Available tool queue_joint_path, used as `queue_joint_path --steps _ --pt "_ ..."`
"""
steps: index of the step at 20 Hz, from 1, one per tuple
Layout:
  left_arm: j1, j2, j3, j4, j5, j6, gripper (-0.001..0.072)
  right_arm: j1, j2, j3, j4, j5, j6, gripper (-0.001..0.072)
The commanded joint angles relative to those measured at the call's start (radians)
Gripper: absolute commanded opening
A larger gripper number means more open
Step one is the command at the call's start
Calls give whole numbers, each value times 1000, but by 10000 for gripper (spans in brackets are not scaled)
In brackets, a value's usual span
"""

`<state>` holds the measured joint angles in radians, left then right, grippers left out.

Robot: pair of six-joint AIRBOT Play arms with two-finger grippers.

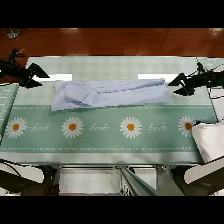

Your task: Fold the shirts.

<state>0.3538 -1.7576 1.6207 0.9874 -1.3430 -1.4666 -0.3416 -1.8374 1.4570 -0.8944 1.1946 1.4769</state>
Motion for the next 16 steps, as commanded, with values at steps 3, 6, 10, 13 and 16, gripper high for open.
queue_joint_path --steps 3,6,10,13,16 --pt "-87 28 9 -139 83 23 697 123 -69 -2 134 8 -40 620" --pt "-162 23 9 -153 66 27 587 140 -41 6 149 39 -47 16" --pt "-260 26 9 -289 3 180 31 130 213 7 -69 131 -66 16" --pt "-407 24 9 -269 47 183 31 173 524 -140 -178 140 -57 16" --pt "-627 22 9 -133 176 118 30 217 834 -315 -177 102 -15 16"
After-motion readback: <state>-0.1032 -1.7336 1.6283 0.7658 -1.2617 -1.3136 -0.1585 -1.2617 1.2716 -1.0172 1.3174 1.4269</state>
